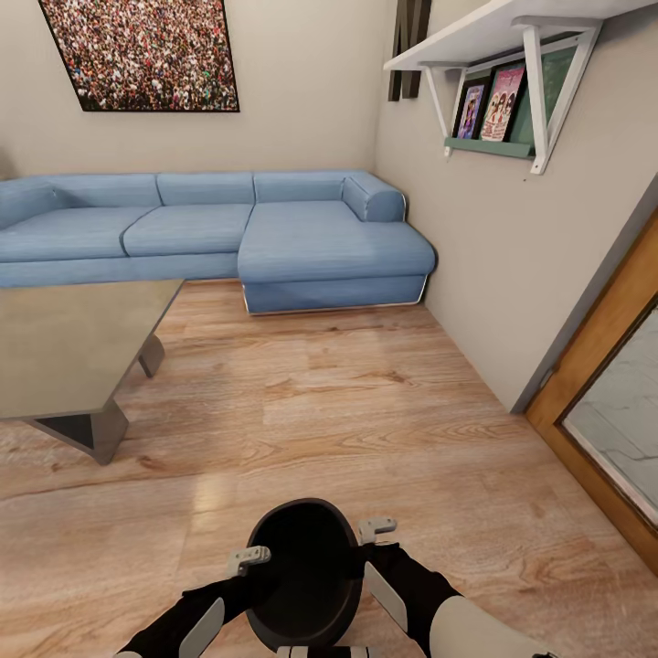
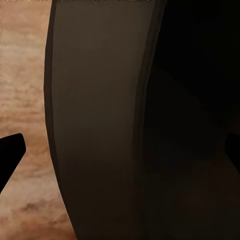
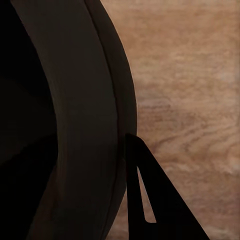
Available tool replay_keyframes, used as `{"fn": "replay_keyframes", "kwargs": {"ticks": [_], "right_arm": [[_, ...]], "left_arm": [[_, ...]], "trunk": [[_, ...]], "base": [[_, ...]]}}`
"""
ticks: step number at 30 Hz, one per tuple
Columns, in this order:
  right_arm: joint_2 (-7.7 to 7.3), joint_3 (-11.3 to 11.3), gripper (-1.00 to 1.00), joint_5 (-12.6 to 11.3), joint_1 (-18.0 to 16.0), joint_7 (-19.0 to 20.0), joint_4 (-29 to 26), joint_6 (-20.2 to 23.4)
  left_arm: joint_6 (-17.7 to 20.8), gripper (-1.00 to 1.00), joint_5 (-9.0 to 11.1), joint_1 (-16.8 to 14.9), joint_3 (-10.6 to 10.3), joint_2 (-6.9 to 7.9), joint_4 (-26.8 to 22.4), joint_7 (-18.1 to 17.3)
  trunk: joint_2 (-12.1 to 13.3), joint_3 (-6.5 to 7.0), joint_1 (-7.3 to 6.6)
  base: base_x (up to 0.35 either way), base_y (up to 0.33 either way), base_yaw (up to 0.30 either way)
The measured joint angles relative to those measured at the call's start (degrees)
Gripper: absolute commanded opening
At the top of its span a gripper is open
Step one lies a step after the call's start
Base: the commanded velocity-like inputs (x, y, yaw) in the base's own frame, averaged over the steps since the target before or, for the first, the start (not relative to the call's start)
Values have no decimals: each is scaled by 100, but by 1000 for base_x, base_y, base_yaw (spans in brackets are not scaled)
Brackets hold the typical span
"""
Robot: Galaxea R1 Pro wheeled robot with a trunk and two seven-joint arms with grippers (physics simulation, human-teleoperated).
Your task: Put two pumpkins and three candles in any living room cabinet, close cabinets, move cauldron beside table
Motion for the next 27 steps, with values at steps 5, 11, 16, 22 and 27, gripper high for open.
{"fn": "replay_keyframes", "kwargs": {"ticks": [5, 11, 16, 22, 27], "right_arm": [[-14, 29, -100, -59, 1, 9, 6, -23], [1, 33, -100, 7, 7, 87, 132, -76], [1, 12, -100, -11, 5, 254, 268, -90], [1, 11, -100, 22, 5, 253, 209, -89], [1, 11, -100, 22, 7, 253, 196, -89]], "left_arm": [[-12, 100, 15, 4, 0, -2, -5, 0], [-13, 100, 4, 3, 17, 1, 178, -5], [-19, 100, -19, 9, 24, 12, 186, -30], [-21, 100, -33, 19, 32, 23, 90, -14], [-14, 100, -32, 22, 38, 26, 61, -4]], "trunk": [[0, 0, 0], [5, 65, -6], [7, 87, -7], [7, 87, -7], [7, 87, -7]], "base": [[0, 0, 0], [0, 0, 0], [0, 0, 0], [0, 0, 0], [0, 0, 0]]}}
